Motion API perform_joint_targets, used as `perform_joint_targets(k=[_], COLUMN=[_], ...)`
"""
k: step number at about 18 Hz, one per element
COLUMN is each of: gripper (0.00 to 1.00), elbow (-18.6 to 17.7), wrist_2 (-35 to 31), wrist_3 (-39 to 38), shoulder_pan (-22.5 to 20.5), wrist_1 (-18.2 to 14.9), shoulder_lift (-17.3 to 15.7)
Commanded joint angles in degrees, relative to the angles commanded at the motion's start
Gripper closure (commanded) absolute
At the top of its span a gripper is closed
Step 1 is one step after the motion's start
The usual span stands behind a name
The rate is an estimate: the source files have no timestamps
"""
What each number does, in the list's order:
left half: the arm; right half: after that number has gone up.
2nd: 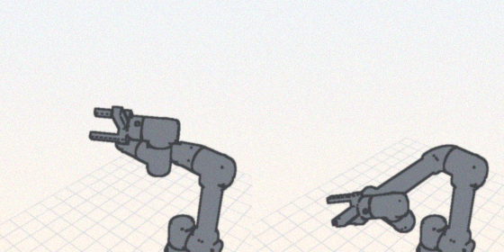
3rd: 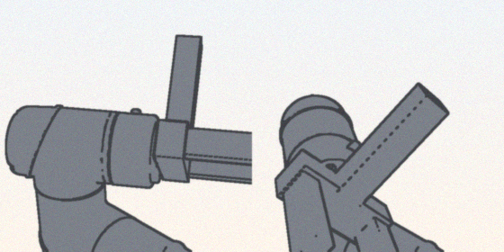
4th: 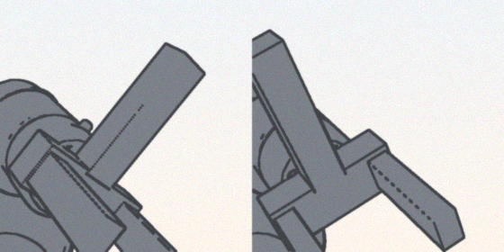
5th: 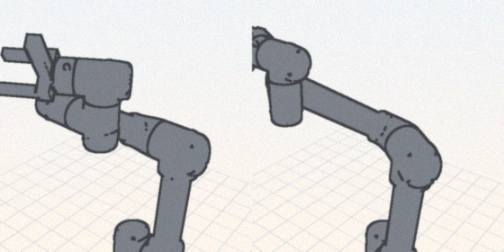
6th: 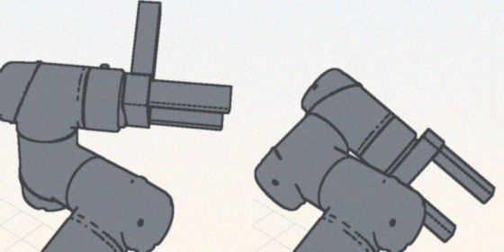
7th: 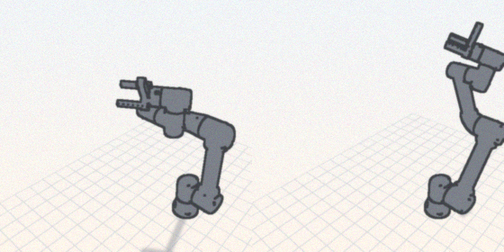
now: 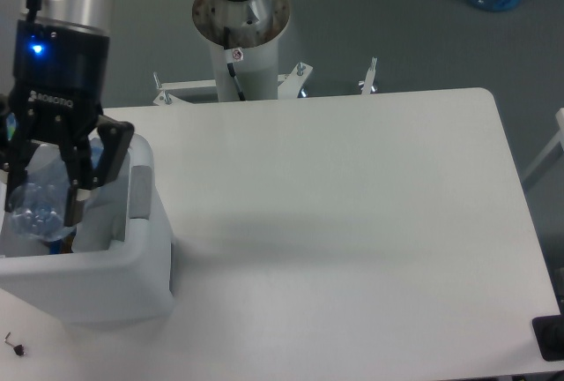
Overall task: Place the trash in the trash can
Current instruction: 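Carry the clear water bottle over the white bin, then lower the bottle into the bin, open the gripper and rise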
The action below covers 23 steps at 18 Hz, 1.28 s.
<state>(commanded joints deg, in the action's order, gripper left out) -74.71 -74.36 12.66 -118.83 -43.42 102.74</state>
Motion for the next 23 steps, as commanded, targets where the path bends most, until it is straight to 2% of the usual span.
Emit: perform_joint_targets(k=[3,4,12,17,19,23], gripper=[0.12,0.0,0.0,0.0,0.0,0.0], elbow=[0.09,0.0,-0.18,-0.09,-0.53,-4.12], wrist_2=[-0.09,-0.09,-0.35,-5.7,-6.5,-11.41], wrist_3=[0.52,0.79,0.97,1.31,5.42,12.56], shoulder_pan=[0.27,0.35,-0.52,-7.02,-9.48,-12.12], wrist_1=[0.09,0.0,0.0,-0.17,-0.79,-2.81], shoulder_lift=[0.79,0.88,0.62,0.71,0.44,-1.49])
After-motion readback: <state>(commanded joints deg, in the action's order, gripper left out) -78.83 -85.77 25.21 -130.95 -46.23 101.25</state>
